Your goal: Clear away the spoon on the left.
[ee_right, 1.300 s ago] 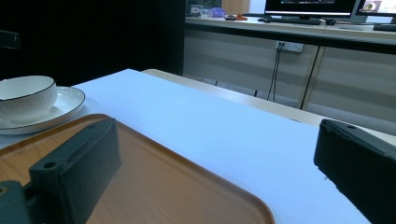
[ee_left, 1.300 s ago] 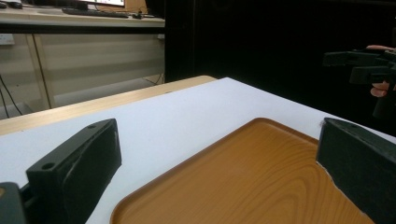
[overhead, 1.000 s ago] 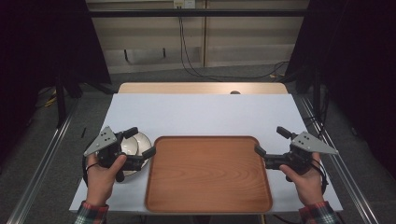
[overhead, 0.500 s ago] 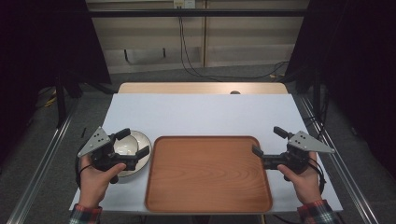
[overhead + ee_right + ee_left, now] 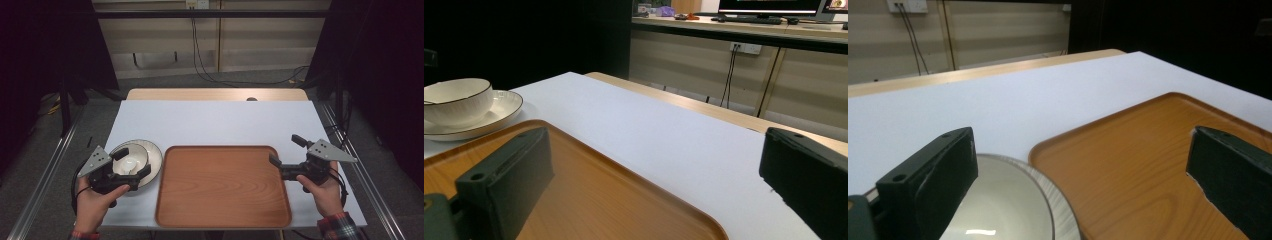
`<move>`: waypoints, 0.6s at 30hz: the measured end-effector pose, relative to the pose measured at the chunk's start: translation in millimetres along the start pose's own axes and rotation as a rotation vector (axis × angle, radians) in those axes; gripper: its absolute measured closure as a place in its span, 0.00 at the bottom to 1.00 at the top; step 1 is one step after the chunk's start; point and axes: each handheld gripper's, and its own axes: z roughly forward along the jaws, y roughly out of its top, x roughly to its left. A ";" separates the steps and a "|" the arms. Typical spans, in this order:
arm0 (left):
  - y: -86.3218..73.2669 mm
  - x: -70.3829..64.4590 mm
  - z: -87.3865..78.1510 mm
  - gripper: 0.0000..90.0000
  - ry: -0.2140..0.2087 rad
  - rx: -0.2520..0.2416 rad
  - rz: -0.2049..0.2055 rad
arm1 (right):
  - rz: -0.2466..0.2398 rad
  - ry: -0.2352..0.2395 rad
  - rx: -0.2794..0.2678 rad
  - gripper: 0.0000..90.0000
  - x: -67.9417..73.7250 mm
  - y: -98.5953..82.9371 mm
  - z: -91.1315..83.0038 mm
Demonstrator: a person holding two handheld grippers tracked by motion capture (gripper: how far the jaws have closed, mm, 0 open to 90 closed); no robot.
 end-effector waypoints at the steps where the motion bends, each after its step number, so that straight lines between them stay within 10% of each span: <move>1: -1.7 0.4 -1.5 0.00 0.018 0.014 0.002 | -0.001 0.003 0.001 0.00 -0.5 -0.2 0.0; 18: -23.6 4.7 -18.4 0.05 0.085 0.109 -0.005 | -0.002 0.001 0.001 0.01 -0.6 0.2 -0.6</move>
